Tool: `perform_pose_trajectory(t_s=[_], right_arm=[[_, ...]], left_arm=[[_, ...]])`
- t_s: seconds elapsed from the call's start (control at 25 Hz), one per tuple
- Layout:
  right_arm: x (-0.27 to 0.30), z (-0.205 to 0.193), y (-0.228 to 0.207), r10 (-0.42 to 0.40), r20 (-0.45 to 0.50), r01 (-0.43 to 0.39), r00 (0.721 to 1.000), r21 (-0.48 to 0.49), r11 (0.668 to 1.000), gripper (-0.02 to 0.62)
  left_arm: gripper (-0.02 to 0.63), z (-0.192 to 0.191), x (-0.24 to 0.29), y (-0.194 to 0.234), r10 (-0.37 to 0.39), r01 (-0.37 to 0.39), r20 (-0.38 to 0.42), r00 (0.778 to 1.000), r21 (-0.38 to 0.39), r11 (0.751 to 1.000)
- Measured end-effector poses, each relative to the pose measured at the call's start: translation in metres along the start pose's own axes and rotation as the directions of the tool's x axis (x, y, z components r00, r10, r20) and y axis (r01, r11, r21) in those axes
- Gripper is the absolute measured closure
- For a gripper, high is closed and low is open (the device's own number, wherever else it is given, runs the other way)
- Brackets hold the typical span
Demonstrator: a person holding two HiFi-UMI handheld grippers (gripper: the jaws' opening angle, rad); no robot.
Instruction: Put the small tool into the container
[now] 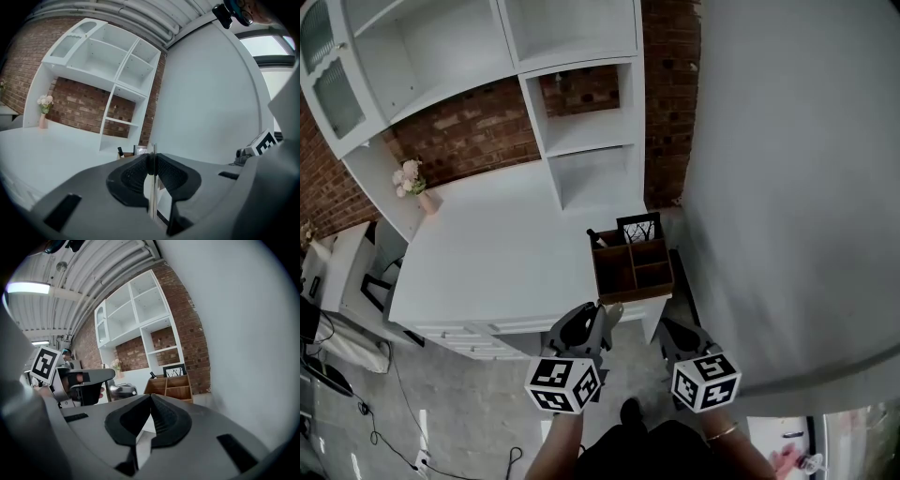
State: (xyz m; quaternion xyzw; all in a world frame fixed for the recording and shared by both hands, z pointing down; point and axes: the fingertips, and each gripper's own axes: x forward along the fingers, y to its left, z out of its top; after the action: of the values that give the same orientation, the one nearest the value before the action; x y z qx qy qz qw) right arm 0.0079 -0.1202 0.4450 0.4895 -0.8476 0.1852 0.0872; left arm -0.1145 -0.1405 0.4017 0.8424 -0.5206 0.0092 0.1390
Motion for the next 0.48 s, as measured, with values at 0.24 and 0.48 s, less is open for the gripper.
perform_pose_trajectory(t_s=[0.24, 0.48], right_arm=[[0.02, 0.008, -0.016, -0.028, -0.008, 0.028, 1.0, 0.013, 1.0, 0.591], [0.04, 0.019, -0.04, -0.041, 0.004, 0.041, 0.999, 0.033, 0.999, 0.591]], left_arm=[[0.537, 0.013, 0.033, 0.013, -0.026, 0.026, 0.001, 1.0, 0.01, 1.0], [0.537, 0.024, 0.066, 0.021, -0.024, 0.024, 0.005, 1.0, 0.021, 1.0]])
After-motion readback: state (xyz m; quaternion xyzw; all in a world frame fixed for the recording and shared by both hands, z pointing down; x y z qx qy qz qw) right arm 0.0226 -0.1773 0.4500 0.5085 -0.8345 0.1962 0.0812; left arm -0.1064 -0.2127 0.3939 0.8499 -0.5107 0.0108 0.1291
